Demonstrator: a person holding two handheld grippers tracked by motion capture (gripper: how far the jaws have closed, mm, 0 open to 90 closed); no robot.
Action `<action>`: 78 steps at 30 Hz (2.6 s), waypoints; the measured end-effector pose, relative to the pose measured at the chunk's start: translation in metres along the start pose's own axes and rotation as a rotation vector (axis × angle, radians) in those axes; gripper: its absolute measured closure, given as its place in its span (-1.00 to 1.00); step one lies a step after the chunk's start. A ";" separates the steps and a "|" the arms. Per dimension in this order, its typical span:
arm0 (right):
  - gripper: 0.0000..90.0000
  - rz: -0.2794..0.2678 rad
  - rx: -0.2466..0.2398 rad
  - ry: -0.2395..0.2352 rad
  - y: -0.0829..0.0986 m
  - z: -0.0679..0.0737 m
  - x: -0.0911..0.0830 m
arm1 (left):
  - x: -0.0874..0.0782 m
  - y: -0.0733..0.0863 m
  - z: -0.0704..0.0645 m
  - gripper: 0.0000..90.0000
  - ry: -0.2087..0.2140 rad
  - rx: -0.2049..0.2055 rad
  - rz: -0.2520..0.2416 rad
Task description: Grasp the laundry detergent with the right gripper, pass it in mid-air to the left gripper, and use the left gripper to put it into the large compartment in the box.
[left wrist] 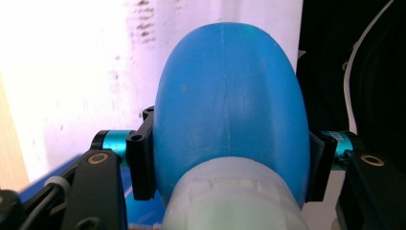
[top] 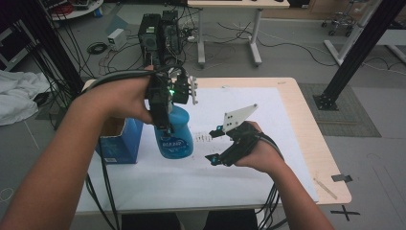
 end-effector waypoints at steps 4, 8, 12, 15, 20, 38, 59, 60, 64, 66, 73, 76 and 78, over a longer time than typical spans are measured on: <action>-0.68 0.030 0.006 0.027 0.005 -0.005 -0.006 | -0.011 0.013 0.007 -0.15 -0.007 -0.049 -0.001; -0.69 0.050 0.012 0.038 0.007 -0.010 -0.011 | -0.024 0.027 0.014 -0.15 -0.006 -0.110 -0.013; -0.70 0.080 0.024 0.046 0.011 -0.015 -0.013 | -0.036 0.041 0.023 -0.15 0.003 -0.217 -0.020; -0.70 0.095 0.032 0.048 0.013 -0.019 -0.013 | -0.041 0.050 0.028 -0.15 -0.015 -0.271 -0.002; -0.72 0.090 0.029 0.065 0.013 -0.023 -0.016 | -0.051 0.067 0.034 -0.15 -0.019 -0.355 -0.005; -0.72 0.130 0.043 0.062 0.014 -0.028 -0.011 | -0.063 0.134 0.064 -0.15 -0.030 -0.662 -0.001; -0.72 0.167 0.056 0.068 0.018 -0.032 -0.006 | -0.017 0.170 0.089 -0.16 -0.015 -0.722 0.046; -0.72 0.168 0.055 0.071 0.018 -0.032 -0.006 | -0.014 0.170 0.089 -0.16 -0.015 -0.718 0.046; -0.72 0.169 0.051 0.073 0.018 -0.031 -0.005 | 0.002 0.173 0.091 -0.16 -0.015 -0.715 0.058; -0.72 0.171 0.050 0.072 0.018 -0.031 -0.005 | 0.007 0.173 0.091 -0.16 -0.013 -0.720 0.056; -0.72 0.174 0.052 0.072 0.018 -0.030 -0.005 | 0.042 0.176 0.089 -0.16 0.022 -0.704 0.059; -0.72 0.182 0.046 0.071 0.018 -0.029 -0.004 | 0.065 0.178 0.089 -0.16 0.032 -0.659 0.076; -0.71 0.183 0.047 0.072 0.018 -0.029 -0.003 | 0.074 0.178 0.089 -0.16 0.039 -0.651 0.075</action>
Point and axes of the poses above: each handheld gripper's, and its own axes: x roughly forward along the jaws, y roughly out of its underside, z roughly to its left, the point moved 8 cm from there along x, roughly forward along the jaws, and after that the axes turned 7 degrees about z, right-handed, at the moved point
